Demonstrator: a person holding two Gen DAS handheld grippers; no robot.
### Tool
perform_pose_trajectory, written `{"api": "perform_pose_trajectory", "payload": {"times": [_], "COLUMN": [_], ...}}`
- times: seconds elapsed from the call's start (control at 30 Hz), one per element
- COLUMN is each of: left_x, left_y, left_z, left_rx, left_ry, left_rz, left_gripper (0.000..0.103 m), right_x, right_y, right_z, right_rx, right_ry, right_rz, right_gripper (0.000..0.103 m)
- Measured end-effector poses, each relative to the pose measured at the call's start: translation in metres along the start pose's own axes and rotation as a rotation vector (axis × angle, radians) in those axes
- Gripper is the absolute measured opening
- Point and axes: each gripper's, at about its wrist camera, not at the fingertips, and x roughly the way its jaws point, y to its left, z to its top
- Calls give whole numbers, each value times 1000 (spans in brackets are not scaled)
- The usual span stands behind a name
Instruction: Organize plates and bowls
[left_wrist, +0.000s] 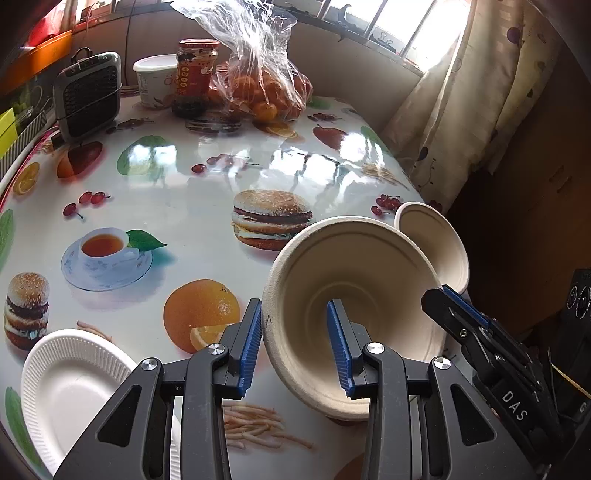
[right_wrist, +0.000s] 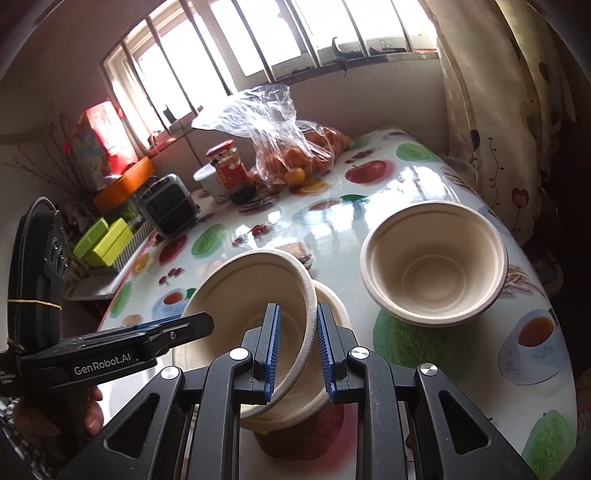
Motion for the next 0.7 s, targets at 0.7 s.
{"api": "perform_pose_trajectory", "payload": {"times": [0.7], "left_x": [16], "left_y": [-8], "left_z": [3], "left_rx": [24], "left_ry": [26], "left_rz": [39], "left_gripper": [38], "right_x": [13], "right_y": [-10], "right_z": [-5], "right_rx": [5], "right_ry": [22], "right_rz": [-25], "right_gripper": [20]}}
